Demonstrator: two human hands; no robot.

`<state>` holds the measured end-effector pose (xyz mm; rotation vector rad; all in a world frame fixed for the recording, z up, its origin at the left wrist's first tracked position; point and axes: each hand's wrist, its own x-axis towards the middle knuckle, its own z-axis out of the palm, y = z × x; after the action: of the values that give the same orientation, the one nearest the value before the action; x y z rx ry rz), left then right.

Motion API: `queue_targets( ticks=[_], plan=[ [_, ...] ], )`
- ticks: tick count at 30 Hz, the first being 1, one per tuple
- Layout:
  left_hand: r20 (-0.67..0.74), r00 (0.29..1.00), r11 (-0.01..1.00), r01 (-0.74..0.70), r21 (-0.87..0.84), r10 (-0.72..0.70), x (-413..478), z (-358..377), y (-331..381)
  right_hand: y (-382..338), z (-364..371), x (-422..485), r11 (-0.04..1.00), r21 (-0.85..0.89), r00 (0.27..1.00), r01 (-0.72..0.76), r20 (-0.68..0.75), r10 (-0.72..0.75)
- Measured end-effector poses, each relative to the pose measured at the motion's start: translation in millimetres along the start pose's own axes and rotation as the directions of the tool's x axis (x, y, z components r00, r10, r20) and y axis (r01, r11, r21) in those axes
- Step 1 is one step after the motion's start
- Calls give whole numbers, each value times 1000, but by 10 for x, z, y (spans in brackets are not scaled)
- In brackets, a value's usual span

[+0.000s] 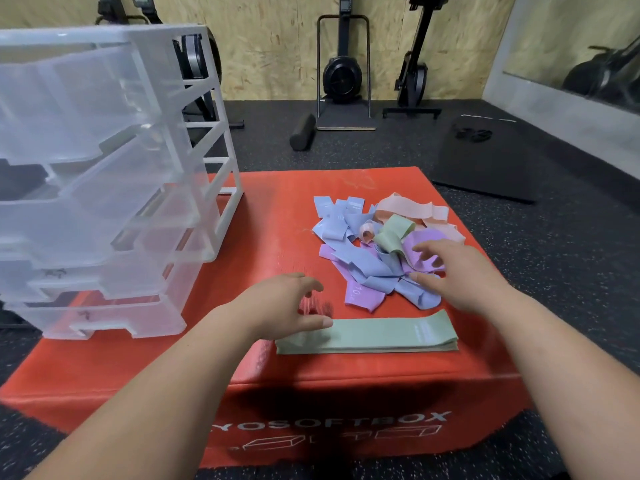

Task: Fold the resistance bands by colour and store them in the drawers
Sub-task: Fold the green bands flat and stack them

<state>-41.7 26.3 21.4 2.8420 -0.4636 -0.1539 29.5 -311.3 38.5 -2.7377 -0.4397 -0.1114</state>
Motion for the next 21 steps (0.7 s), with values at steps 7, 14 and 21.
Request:
queue_targets(
  ticks=[7, 14, 21],
  plan=[
    [-36, 999, 999, -9, -35, 8, 367, -55, 14, -79, 226, 535, 996, -93, 999, -2, -38, -1],
    [-119, 993, 996, -31, -82, 21, 569, -72, -88, -123, 199, 829, 988, -143, 990, -57, -140, 37],
    [-311, 950, 976, -90, -201, 24, 611, -134, -92, -385, -340, 846, 951, 308, 938, 24, -337, 85]
  ],
)
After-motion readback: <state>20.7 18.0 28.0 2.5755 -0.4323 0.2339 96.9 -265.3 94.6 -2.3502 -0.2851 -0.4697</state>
